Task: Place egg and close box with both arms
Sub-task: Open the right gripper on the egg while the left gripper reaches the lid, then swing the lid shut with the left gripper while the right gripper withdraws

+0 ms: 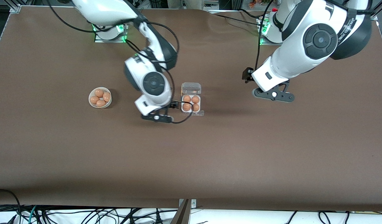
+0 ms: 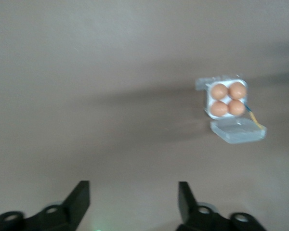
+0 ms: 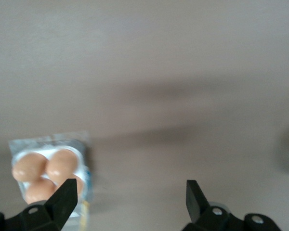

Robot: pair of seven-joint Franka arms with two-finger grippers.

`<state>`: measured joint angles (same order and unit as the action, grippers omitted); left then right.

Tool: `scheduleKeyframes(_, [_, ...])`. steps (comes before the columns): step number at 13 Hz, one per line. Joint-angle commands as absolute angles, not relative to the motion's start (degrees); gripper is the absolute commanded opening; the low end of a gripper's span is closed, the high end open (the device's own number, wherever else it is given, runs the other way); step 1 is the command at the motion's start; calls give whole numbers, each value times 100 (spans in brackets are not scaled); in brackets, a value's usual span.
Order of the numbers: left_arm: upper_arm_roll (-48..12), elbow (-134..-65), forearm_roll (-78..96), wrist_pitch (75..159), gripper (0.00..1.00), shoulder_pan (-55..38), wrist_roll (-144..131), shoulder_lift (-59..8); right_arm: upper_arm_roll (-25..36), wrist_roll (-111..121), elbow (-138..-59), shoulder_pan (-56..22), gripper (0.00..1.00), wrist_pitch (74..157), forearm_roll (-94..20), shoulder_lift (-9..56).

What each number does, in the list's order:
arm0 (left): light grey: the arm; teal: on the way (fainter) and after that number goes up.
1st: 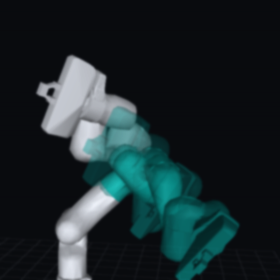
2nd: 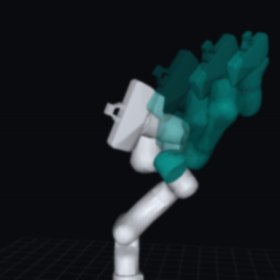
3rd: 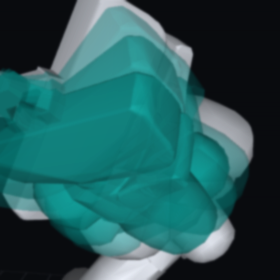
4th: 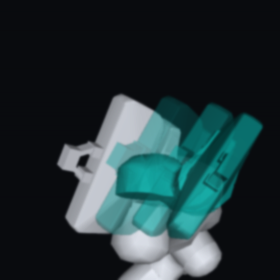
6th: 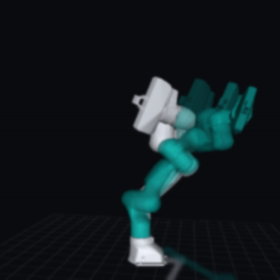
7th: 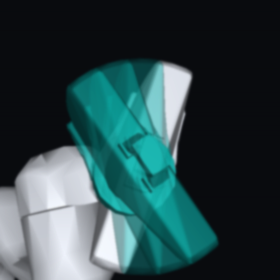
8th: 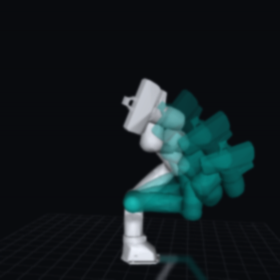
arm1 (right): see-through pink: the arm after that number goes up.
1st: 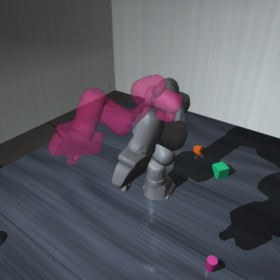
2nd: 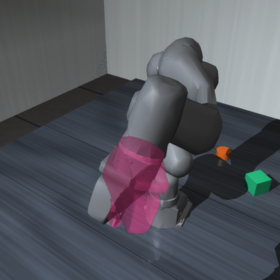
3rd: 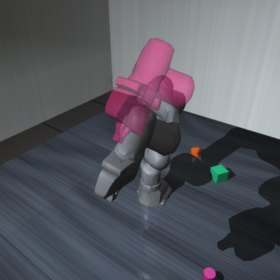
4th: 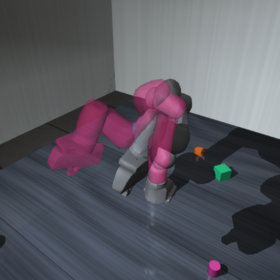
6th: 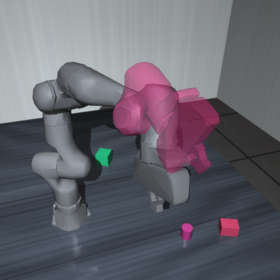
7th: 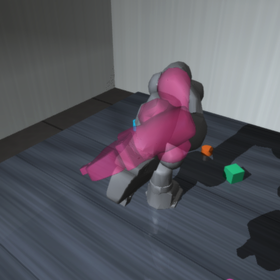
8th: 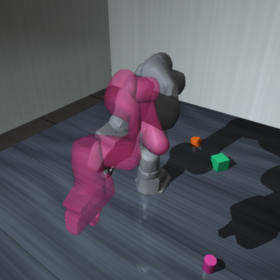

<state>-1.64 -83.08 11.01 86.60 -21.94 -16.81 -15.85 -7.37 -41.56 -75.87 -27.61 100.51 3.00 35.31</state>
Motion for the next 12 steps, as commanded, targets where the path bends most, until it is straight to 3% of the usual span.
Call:
scheduleKeyframes(1, [-97, -8271, 1554, 8482, 23, -2635, -2116, -1906, -695, -3308, -8320, -2261, 100, 9730, 19, 2544])
scheduleKeyframes(4, [-97, -8227, 1835, 8490, 7, -3127, -3073, -2249, -2, -2341, -9427, -2180, 99, 9668, -202, 1322])
scheduleKeyframes(7, [-97, -8191, 2398, 8525, 0, -3348, -3524, -2574, 894, -1452, -10071, -2180, 100, 9152, -343, 363])
scheduleKeyframes(12, [-97, -8183, 2575, 8709, 0, -3761, -3621, -3101, 2283, -196, -9827, -2180, 100, 8341, -97, 176])
